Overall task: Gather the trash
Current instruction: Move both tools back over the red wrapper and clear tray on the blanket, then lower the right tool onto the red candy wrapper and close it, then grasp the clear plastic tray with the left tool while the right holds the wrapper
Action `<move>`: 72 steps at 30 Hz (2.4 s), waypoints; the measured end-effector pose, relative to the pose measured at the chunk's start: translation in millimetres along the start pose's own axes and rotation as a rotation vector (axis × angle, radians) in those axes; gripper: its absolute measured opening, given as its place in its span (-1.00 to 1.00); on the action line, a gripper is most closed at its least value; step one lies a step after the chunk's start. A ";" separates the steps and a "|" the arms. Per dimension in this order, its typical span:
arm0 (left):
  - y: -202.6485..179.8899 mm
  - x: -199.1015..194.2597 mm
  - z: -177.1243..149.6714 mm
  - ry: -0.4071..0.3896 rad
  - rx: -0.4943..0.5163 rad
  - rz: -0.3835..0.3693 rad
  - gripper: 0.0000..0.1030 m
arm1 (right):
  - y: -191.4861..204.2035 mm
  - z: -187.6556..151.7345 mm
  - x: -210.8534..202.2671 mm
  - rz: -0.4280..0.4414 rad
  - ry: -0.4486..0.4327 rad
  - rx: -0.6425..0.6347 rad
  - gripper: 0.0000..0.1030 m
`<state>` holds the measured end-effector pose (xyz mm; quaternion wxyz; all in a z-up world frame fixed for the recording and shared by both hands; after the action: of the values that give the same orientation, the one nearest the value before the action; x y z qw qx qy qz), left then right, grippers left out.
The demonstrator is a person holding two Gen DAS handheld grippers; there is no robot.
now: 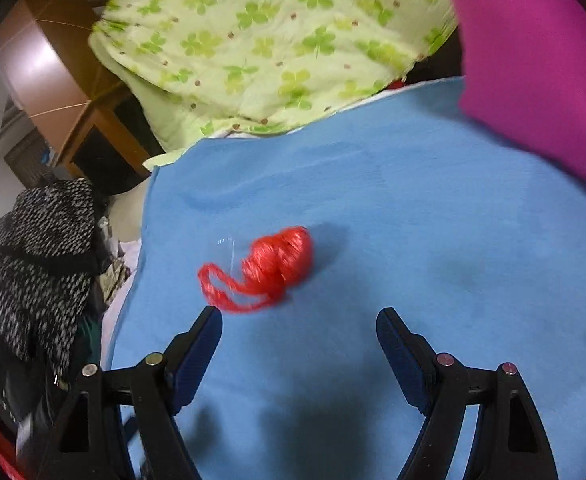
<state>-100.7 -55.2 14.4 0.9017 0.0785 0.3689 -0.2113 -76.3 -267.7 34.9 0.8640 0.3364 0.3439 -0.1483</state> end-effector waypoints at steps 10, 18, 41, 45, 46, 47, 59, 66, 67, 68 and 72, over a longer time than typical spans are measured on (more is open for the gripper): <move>9.0 -7.4 0.3 -0.017 -0.057 -0.008 0.46 | 26.5 23.5 83.2 -0.097 0.051 -0.032 0.59; 9.8 -7.2 -0.1 -0.011 -0.066 -0.009 0.46 | 27.5 24.5 112.6 -0.147 0.074 -0.051 0.10; 11.8 -1.5 -2.2 -0.002 -0.063 0.023 0.46 | 15.2 9.8 53.5 -0.165 0.004 -0.284 0.07; 10.3 1.2 0.0 -0.006 -0.061 0.036 0.46 | -3.7 -3.3 24.7 -0.150 -0.016 -0.277 0.07; 8.9 3.9 1.1 0.007 -0.063 0.030 0.46 | -8.3 -6.6 18.2 -0.144 -0.023 -0.273 0.07; 7.9 5.0 2.9 0.006 -0.068 0.026 0.46 | -11.5 -9.4 13.7 -0.136 -0.028 -0.266 0.07; -41.4 69.6 77.5 0.049 0.041 -0.089 0.46 | -37.8 -30.3 -37.9 -0.054 -0.138 -0.193 0.07; -54.4 119.7 95.9 0.123 0.078 -0.065 0.46 | -48.2 -37.1 -41.3 -0.012 -0.158 -0.174 0.07; -54.7 123.1 97.2 0.124 0.077 -0.057 0.46 | -50.2 -35.4 -40.8 -0.008 -0.160 -0.171 0.07; -55.0 126.2 98.8 0.126 0.076 -0.050 0.46 | -51.2 -33.9 -39.5 -0.003 -0.159 -0.168 0.07; -56.0 137.3 103.6 0.130 0.076 -0.047 0.45 | -48.1 -35.6 -39.4 0.013 -0.164 -0.181 0.07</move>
<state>27.8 -180.6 -6.6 0.8672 0.1177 0.4199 -0.2405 -145.7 -277.5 20.1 0.9170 0.2458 0.2821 -0.1381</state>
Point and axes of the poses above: each gripper's, at about its wrist camera, not at the fingertips, and x roughly the way its jaws point, y to its left, z to its top, the point moved 6 cm from there along x, roughly the way its jaws point, and after that the axes turned 8 degrees about x, right-handed, at the moved point
